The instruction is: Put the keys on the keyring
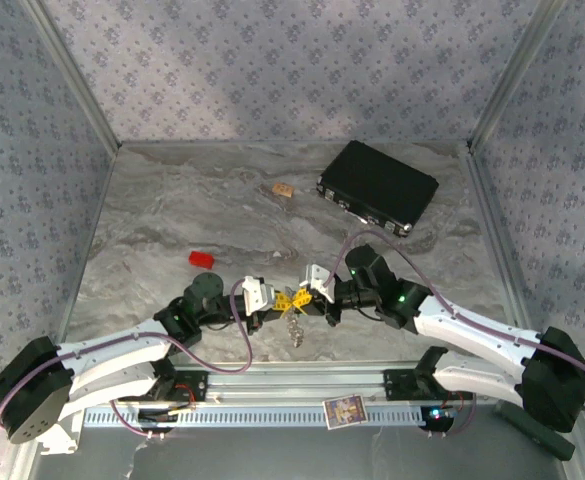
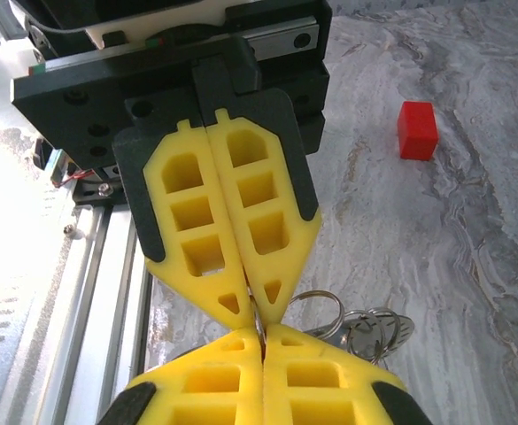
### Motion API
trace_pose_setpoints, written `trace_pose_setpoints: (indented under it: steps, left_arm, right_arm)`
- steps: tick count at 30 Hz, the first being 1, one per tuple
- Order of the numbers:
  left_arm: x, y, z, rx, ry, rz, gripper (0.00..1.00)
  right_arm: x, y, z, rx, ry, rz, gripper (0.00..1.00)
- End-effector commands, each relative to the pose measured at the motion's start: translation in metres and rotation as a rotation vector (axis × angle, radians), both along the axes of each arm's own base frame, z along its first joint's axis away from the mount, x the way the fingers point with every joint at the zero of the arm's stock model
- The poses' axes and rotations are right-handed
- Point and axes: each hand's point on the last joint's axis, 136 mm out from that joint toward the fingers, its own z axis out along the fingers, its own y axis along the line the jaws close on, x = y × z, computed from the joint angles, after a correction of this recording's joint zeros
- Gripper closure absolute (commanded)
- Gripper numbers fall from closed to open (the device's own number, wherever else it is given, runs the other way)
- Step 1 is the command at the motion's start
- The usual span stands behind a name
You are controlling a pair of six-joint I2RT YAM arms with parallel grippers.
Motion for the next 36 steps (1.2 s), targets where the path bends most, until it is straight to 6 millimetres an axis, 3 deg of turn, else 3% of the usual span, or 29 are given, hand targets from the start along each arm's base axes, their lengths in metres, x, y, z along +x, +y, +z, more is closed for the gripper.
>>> trace_pose_setpoints:
  steps: [1,2,4,8,18,22,24,26,36]
  left_arm:
    - [0.002,0.000,0.020,-0.049,-0.041,0.007,0.87]
    - [0.003,0.000,0.018,-0.029,-0.040,0.017,0.80]
    - [0.005,0.002,0.013,0.014,-0.039,0.025,0.77]
    - [0.008,0.004,0.002,0.094,-0.032,0.036,0.84]
    - [0.004,0.000,0.007,0.084,-0.033,0.004,0.84]
    - [0.001,-0.001,0.010,0.075,-0.036,-0.015,0.95]
    - [0.001,-0.001,0.010,0.067,-0.033,-0.015,1.00]
    - [0.000,-0.002,0.013,0.045,-0.027,-0.019,1.00]
    - [-0.002,-0.004,0.016,-0.029,-0.015,-0.022,1.00]
  right_arm:
    - [-0.001,0.000,0.007,-0.007,-0.005,0.021,1.00]
    - [-0.002,-0.001,0.008,-0.018,-0.008,0.029,1.00]
    - [-0.004,-0.003,0.008,-0.054,-0.017,0.039,1.00]
    - [-0.005,-0.005,0.008,-0.134,-0.048,0.064,1.00]
    - [-0.011,0.008,0.010,-0.220,-0.100,0.113,1.00]
    - [-0.011,0.010,0.011,-0.220,-0.102,0.111,1.00]
    - [-0.009,0.009,0.015,-0.166,-0.072,0.085,0.85]
    - [-0.006,0.005,0.022,-0.085,-0.038,0.054,0.77]
    - [0.000,-0.005,0.005,-0.016,0.017,-0.019,0.74]
